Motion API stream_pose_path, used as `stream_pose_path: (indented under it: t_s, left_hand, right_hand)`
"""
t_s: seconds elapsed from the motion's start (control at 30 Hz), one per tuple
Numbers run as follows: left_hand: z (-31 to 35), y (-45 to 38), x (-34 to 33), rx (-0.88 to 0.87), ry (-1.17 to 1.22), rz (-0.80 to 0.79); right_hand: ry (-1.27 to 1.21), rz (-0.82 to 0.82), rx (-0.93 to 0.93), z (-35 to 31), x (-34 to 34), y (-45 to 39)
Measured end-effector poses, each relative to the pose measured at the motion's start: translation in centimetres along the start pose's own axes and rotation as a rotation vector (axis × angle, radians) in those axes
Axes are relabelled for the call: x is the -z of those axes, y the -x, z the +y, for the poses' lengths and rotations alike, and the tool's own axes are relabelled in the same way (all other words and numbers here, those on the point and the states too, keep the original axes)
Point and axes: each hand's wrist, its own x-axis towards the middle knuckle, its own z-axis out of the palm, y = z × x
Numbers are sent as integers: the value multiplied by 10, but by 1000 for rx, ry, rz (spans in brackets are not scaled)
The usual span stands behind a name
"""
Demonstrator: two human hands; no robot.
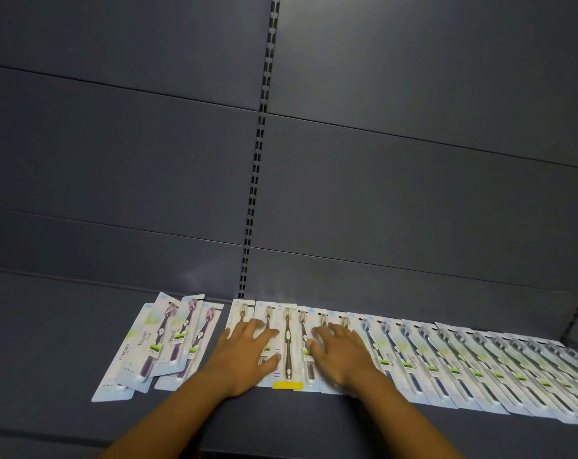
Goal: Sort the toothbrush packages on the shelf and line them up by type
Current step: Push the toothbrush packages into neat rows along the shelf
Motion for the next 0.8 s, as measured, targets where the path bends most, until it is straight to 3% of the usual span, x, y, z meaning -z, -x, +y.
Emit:
stream_pose_path:
  t_s: [0.17, 0.27, 0.4, 0.57, 0.8]
  left_hand:
    - [-35, 17, 34, 5, -7, 154]
    - [-73, 36, 55, 85, -24, 196]
    - [-117, 60, 65, 209, -28, 139]
    - [-140, 79, 55, 245, 32, 36]
    - [-146, 92, 48, 293, 133, -8]
  right_hand:
    - [-21, 113, 68, -58, 5, -8]
    - [-83, 100, 134, -106, -5, -14]
    - [-154, 55, 230, -168, -19, -18]
    - [-181, -9, 308, -227, -30, -15]
    - [-208, -125, 252, -259, -54, -15]
